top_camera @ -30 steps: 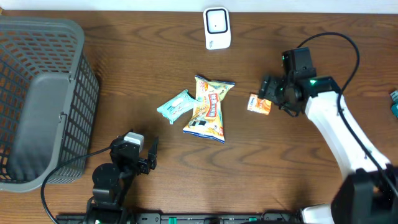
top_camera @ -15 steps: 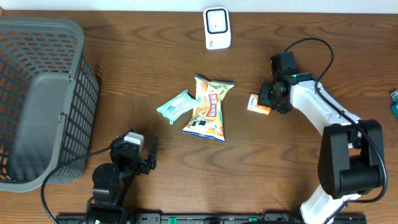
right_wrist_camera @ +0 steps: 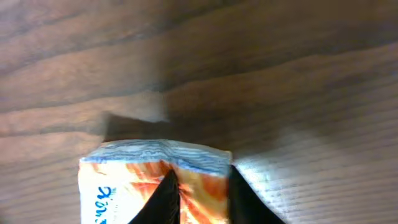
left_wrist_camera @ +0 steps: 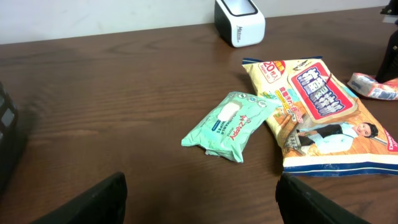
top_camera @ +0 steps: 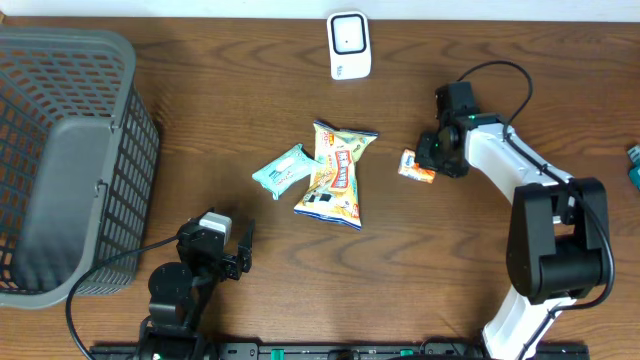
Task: Scan the item barcode
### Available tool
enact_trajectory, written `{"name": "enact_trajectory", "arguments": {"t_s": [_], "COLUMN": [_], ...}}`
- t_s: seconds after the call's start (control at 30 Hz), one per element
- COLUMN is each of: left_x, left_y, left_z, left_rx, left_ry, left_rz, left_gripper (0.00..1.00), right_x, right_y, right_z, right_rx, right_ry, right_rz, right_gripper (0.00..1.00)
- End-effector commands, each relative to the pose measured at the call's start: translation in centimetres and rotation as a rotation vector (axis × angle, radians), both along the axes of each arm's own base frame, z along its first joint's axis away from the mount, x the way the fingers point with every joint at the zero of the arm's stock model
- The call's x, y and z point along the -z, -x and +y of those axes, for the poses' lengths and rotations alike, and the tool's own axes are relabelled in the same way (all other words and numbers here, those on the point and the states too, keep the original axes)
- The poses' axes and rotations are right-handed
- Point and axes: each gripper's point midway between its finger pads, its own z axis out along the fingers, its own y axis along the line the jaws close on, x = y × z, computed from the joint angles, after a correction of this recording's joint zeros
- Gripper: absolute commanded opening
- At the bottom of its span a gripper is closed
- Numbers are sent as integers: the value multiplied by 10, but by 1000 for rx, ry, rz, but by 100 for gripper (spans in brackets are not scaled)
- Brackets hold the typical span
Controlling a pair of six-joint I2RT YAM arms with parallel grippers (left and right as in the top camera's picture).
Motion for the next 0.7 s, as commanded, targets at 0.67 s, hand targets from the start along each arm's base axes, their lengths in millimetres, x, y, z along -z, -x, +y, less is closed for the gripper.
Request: {"name": "enact_trajectory", "arguments": {"t_s": [0.67], "left_x": [14], "left_y": [4], "left_z": [-1], "left_rx": [5], "left_ry": [14], "left_rz": [49], "left_gripper": [77], "right_x": [-43], "right_y": [103], "right_z": [34], "right_rx": [177], "right_ry": [-659], "right_rz": [480], "right_gripper": [2]}}
